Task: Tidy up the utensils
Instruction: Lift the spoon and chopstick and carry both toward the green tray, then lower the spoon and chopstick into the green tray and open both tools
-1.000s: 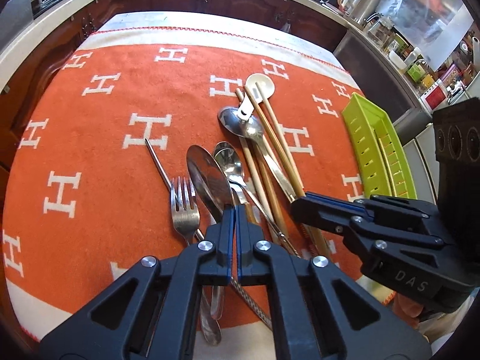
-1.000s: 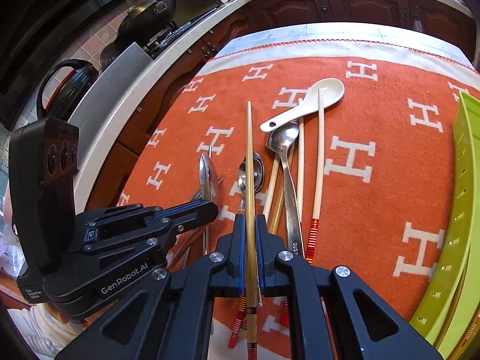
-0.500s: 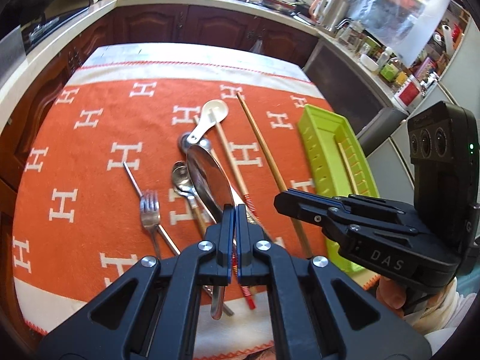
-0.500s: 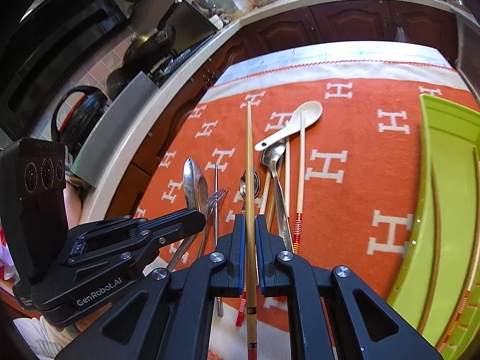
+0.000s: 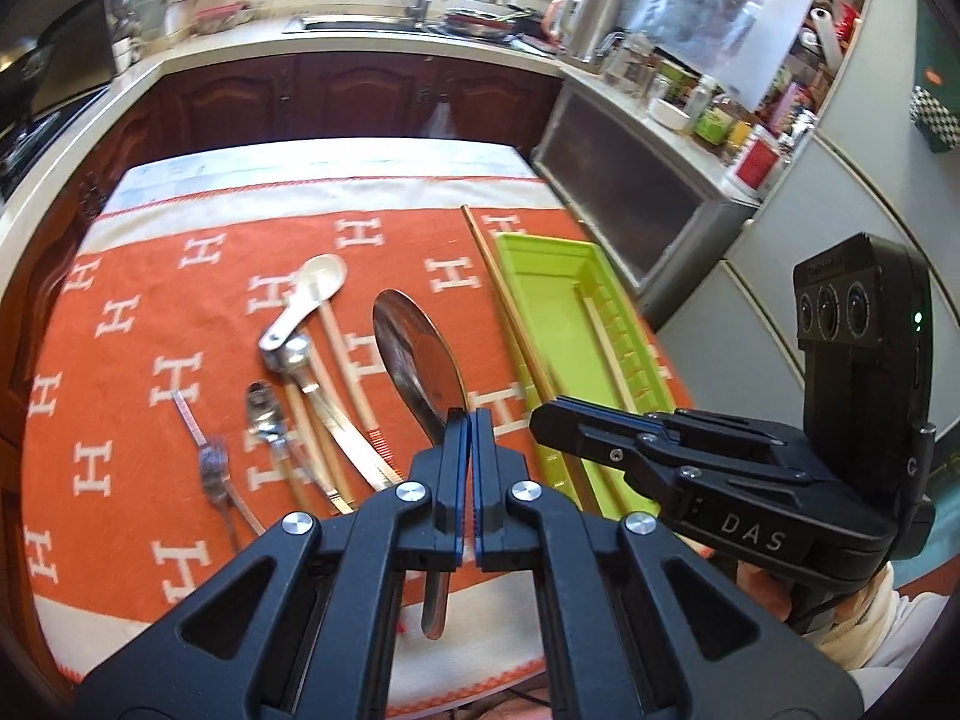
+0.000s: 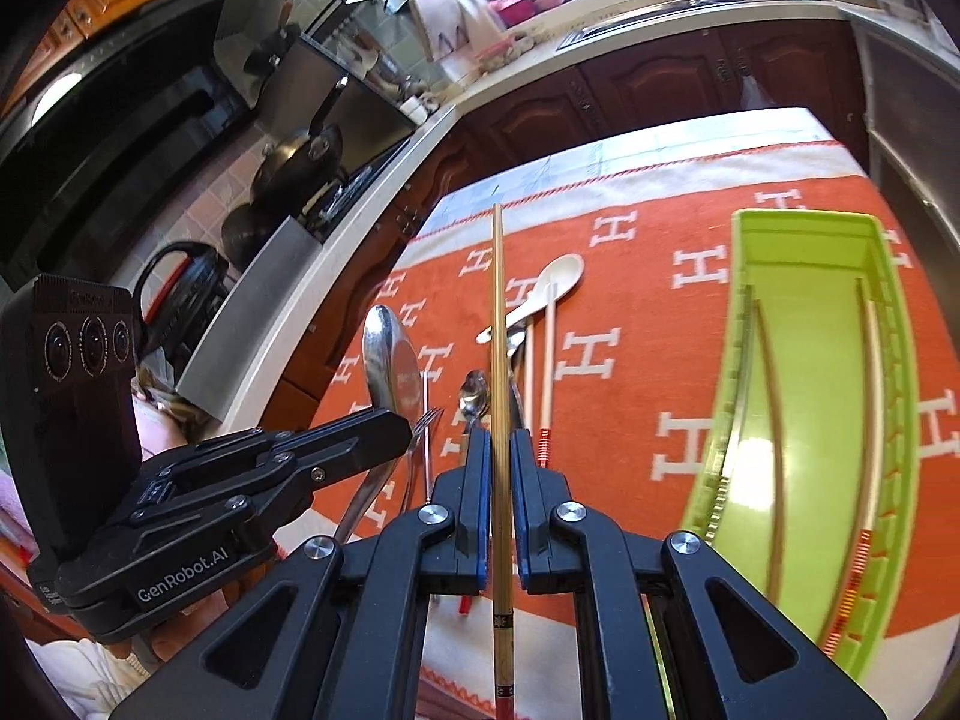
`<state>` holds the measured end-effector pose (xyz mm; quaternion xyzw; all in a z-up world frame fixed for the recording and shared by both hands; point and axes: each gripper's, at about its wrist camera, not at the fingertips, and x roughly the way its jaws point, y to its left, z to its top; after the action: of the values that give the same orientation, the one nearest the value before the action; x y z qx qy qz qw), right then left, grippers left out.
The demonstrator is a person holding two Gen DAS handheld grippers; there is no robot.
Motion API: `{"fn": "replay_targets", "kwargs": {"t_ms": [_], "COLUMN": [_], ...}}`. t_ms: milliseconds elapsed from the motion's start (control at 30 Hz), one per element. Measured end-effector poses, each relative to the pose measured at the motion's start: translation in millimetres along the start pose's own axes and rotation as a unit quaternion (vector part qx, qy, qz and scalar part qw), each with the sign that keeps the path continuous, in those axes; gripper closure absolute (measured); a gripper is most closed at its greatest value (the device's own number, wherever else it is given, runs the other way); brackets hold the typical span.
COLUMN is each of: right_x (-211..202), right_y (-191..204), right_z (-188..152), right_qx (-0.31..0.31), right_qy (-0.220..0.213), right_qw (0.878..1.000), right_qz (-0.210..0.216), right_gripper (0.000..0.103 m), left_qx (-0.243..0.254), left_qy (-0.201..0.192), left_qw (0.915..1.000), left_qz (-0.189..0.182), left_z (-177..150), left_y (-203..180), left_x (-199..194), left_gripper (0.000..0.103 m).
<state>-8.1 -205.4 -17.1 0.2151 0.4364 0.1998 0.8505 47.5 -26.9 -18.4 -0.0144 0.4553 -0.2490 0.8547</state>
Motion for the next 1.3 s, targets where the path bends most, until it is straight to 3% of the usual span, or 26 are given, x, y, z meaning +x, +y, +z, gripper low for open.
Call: {"fn": "replay_targets", "kwargs": {"t_ms": [300,600,967,1300], "right_x": [-56,-73,-31,16], "right_y": [-44,-103,-170,-211], "right_z": [-5,-7,22,38], "right_qx": [0.043,0.095,0.124,0.158], "right_qy": [-0.037,-0.052,-0.022,0.011], "right_qw": [0.998,0.992,0.985,0.979], "right_qz": [-0.028,-0.068,-0.115,-0.125], "right_gripper": [0.097,0.097,0.097,0.097], "left_qx": [0.013,0.025,0.02,0.002], "left_qy": [0.01,0.047,0.081,0.099], "left_qw": [0.9968,0.9926,0.993,0.9939], "left_qz": [-0.078,-0.11,-0.084,-0.049], "left_z": [25,39,63,92], "left_y": [-42,-77,-79,-62], "left_x": [23,72,165,245], "left_gripper": [0.103,0.103,0.103,0.103]}}
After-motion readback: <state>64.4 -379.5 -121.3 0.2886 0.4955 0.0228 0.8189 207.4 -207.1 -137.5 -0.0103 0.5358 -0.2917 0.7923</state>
